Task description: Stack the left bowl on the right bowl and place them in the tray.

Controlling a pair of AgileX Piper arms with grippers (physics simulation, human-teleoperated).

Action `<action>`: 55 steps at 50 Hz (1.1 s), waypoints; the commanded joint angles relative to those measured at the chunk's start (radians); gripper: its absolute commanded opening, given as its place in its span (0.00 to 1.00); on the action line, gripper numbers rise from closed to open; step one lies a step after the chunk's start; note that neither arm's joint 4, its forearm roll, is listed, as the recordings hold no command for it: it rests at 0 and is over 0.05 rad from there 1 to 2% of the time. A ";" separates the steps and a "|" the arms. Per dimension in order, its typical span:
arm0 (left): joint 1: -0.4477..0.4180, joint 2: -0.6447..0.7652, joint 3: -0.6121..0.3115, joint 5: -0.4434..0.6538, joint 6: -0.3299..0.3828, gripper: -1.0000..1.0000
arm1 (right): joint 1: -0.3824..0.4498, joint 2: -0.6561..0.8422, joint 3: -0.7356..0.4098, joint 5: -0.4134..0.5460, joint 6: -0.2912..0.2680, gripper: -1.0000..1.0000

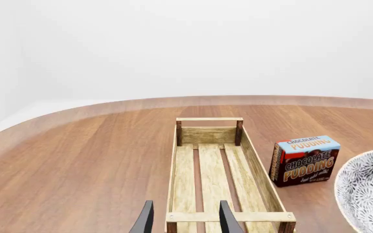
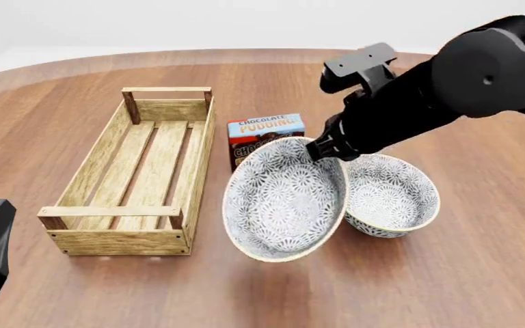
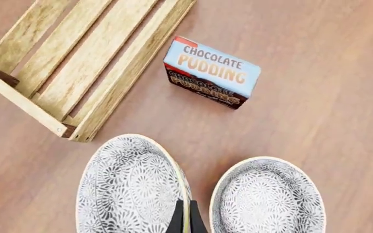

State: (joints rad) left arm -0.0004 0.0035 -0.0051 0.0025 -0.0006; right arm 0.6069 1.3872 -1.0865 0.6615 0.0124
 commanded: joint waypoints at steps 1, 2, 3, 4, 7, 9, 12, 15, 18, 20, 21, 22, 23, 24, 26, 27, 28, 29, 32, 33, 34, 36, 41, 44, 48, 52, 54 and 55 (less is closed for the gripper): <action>0.000 0.000 0.000 0.000 0.000 1.00 | -0.051 -0.109 -0.057 0.033 0.046 0.00; 0.000 0.000 0.000 0.000 0.000 1.00 | -0.048 -0.118 -0.062 0.036 0.058 0.00; 0.000 0.000 0.000 0.000 0.000 1.00 | -0.066 -0.131 -0.070 0.038 0.058 0.00; 0.000 0.000 0.000 0.000 0.000 1.00 | -0.066 -0.131 -0.070 0.038 0.058 0.00; 0.000 0.000 0.000 0.000 0.000 1.00 | -0.072 -0.162 -0.085 0.042 0.094 0.00; 0.000 0.000 0.000 0.000 0.000 1.00 | -0.082 -0.174 -0.088 0.043 0.112 0.00; 0.000 0.000 0.000 0.000 0.000 1.00 | -0.085 -0.184 -0.085 0.039 0.137 0.00; 0.000 0.000 0.000 0.000 0.000 1.00 | -0.114 -0.199 -0.077 0.027 0.169 0.00; 0.000 0.000 0.000 0.000 0.000 1.00 | -0.126 -0.215 -0.063 0.018 0.197 0.00; 0.000 0.000 0.000 0.000 0.000 1.00 | -0.138 -0.229 -0.056 0.015 0.204 0.00; 0.000 0.000 0.000 0.000 0.000 1.00 | -0.146 -0.230 -0.052 0.016 0.200 0.00; 0.000 0.000 0.000 0.000 0.000 1.00 | -0.150 -0.230 -0.047 0.012 0.205 0.00; 0.000 0.000 0.000 0.000 0.000 1.00 | -0.150 -0.230 -0.047 0.012 0.205 0.00; 0.000 0.000 0.000 0.000 0.000 1.00 | -0.155 -0.233 -0.040 0.006 0.213 0.00; 0.000 0.000 0.000 0.000 0.000 1.00 | -0.172 -0.234 -0.022 -0.004 0.231 0.00; 0.000 0.000 0.000 0.000 0.000 1.00 | -0.174 -0.241 -0.013 -0.012 0.244 0.00; 0.000 0.000 0.000 0.000 0.000 1.00 | -0.179 -0.243 -0.010 -0.013 0.238 0.00; 0.000 0.000 0.000 0.000 0.000 1.00 | -0.188 -0.247 -0.005 -0.016 0.241 0.00; 0.000 0.000 0.000 0.000 0.000 1.00 | -0.212 -0.252 0.008 -0.026 0.247 0.00; 0.000 0.000 0.000 0.000 0.000 1.00 | -0.212 -0.252 0.008 -0.026 0.247 0.00; 0.000 0.000 0.000 0.000 0.000 1.00 | -0.212 -0.252 0.008 -0.026 0.247 0.00; 0.000 0.000 0.000 0.000 0.000 1.00 | -0.212 -0.252 0.008 -0.026 0.247 0.00; 0.000 0.000 0.000 0.000 0.000 1.00 | -0.212 -0.252 0.008 -0.026 0.247 0.00; 0.000 0.000 0.000 0.000 0.000 1.00 | -0.212 -0.252 0.008 -0.026 0.247 0.00; 0.000 0.000 0.000 0.000 0.000 1.00 | -0.221 -0.252 0.024 -0.045 0.279 0.00; 0.000 0.000 0.000 0.000 0.000 1.00 | -0.227 -0.257 0.041 -0.065 0.318 0.00; 0.000 0.000 0.000 0.000 0.000 1.00 | -0.246 -0.264 0.038 -0.065 0.338 0.00; 0.000 0.000 0.000 0.000 0.000 1.00 | -0.251 -0.266 0.040 -0.067 0.353 0.00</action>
State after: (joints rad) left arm -0.0001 0.0036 -0.0051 0.0026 -0.0004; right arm 0.3895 1.1375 -1.0609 0.6196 0.2938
